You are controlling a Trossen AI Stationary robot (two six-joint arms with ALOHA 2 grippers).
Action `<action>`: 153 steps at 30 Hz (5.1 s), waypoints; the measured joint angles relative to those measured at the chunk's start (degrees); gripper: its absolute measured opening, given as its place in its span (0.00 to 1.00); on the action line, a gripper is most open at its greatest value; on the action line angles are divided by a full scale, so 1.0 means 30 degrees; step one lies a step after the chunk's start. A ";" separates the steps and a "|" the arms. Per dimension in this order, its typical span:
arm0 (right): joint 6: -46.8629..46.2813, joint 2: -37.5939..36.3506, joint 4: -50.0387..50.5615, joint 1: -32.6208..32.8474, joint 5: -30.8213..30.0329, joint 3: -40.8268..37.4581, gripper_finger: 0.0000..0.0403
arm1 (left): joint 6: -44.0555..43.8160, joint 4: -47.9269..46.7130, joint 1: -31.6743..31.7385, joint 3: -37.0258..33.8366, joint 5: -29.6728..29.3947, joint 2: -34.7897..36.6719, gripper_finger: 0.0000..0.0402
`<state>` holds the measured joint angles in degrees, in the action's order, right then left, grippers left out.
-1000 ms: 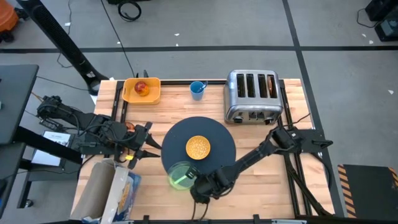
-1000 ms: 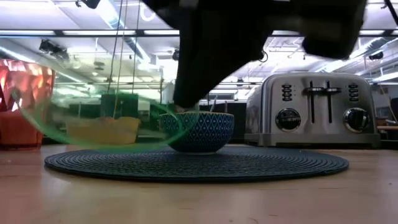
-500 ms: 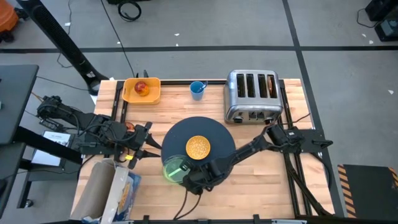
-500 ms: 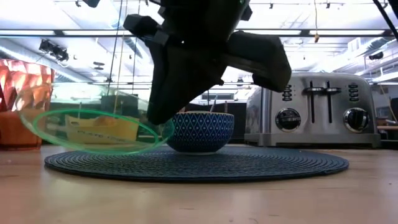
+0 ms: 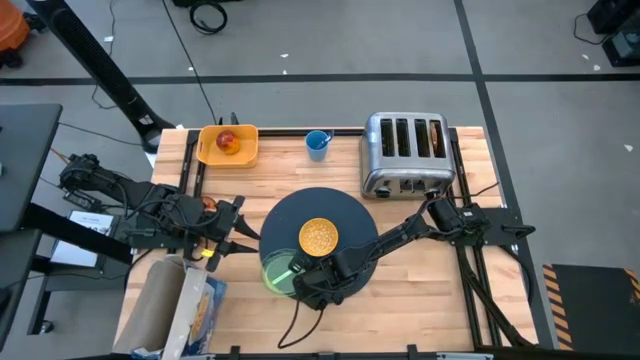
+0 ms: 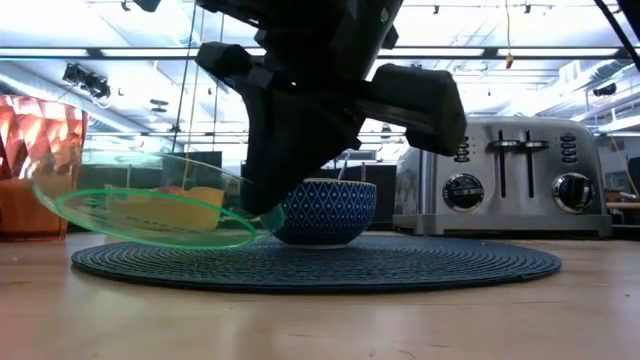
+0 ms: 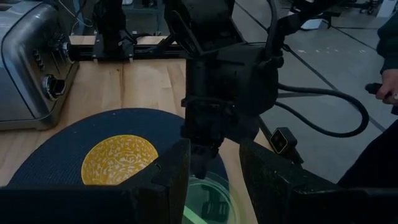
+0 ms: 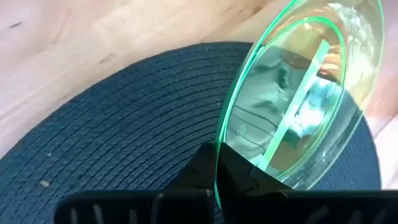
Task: Arrange a breakfast setting
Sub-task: Put the green plate on the dark blue table mat to the bottom right of the yellow bowl, then put the bread on the green plate on the dark blue table mat
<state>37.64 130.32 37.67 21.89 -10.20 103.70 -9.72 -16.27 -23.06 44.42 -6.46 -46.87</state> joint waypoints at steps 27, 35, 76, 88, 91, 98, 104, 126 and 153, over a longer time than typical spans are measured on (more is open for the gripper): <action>-0.0027 0.0262 0.0002 0.0073 0.2783 -0.0044 0.08 | 0.0000 0.0013 -0.0002 0.0000 0.0010 0.0000 0.36; -0.0041 0.0248 -0.0857 0.0080 0.2794 -0.0244 0.09 | 0.0000 0.0043 0.0005 -0.0007 0.0014 0.0007 0.36; -1.7794 -0.7703 0.6177 -0.3495 -0.1288 -0.0321 0.21 | -0.1056 0.0064 0.0046 -0.0007 -0.0525 0.0007 0.36; -2.5011 -1.0629 0.6664 -0.5821 -0.3228 -0.0321 0.27 | -0.2567 0.1235 0.2683 -0.0007 -0.0646 0.0000 0.36; -2.7397 -1.1253 0.7181 -0.6510 -0.3277 -0.0321 0.27 | -0.2460 0.1880 0.4015 -0.0007 -0.0648 0.0000 0.36; -2.8577 -1.2953 0.9136 -0.7560 -0.4200 -0.0321 0.29 | -0.2543 0.2202 0.7421 -0.0007 -0.0648 0.0000 0.36; -3.1310 -1.4702 1.3752 -0.8537 -0.6533 -0.0315 0.36 | -0.2519 0.2228 0.9543 -0.0007 -0.0626 0.0000 0.36; -3.1955 -2.0024 1.5068 -1.7979 -0.8708 -1.0028 0.34 | -0.1035 0.4229 1.1282 -0.0013 -0.0619 -0.2070 0.36; -2.9475 -2.0691 0.9070 -2.1785 -0.7026 -1.3194 0.19 | -0.0986 0.4420 1.1276 -0.0007 -0.0619 -0.2543 0.36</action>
<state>-50.78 68.25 64.88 -43.47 -31.27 64.12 -12.67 -3.01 10.76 44.40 -8.32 -54.50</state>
